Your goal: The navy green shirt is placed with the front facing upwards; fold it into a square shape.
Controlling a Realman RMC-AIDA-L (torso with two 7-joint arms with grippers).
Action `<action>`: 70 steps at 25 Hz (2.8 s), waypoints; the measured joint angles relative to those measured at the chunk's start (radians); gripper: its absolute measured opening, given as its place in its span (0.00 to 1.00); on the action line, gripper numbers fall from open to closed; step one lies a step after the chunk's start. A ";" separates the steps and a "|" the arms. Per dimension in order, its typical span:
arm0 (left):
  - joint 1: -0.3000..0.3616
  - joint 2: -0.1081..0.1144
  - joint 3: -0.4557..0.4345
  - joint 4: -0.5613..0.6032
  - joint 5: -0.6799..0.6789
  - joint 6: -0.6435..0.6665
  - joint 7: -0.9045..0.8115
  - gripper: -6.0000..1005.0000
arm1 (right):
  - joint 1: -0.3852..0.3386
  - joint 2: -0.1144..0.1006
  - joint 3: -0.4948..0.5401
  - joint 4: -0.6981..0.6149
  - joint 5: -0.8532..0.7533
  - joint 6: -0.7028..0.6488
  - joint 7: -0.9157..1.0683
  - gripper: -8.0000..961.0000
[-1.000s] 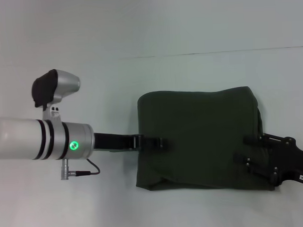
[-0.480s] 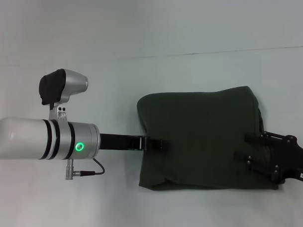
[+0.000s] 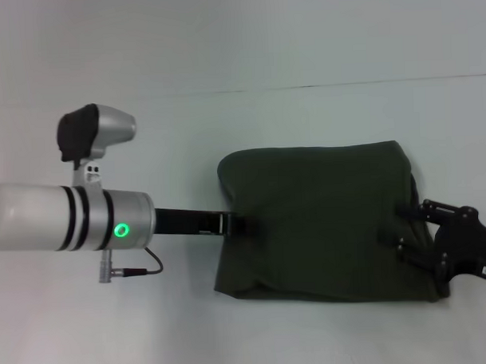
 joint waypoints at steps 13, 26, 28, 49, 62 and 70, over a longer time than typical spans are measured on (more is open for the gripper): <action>0.203 0.000 -0.061 0.270 -0.035 0.151 0.013 0.14 | 0.010 0.003 0.075 0.011 0.104 0.003 -0.001 0.60; 0.264 0.002 -0.193 0.283 -0.016 0.184 0.106 0.14 | 0.052 0.005 0.075 0.036 0.158 0.018 0.023 0.60; 0.266 0.002 -0.193 0.283 -0.015 0.184 0.107 0.14 | 0.053 0.004 0.075 0.037 0.158 0.020 0.023 0.60; 0.279 0.005 -0.253 0.276 0.004 0.245 0.136 0.15 | 0.052 0.006 0.068 0.042 0.158 0.016 0.027 0.60; 0.285 0.016 -0.339 0.301 0.014 0.256 0.181 0.55 | 0.054 0.004 0.063 0.047 0.150 -0.004 0.027 0.60; 0.274 0.034 -0.472 0.300 -0.010 0.236 0.249 0.82 | 0.055 0.002 0.052 0.039 0.148 -0.047 0.027 0.61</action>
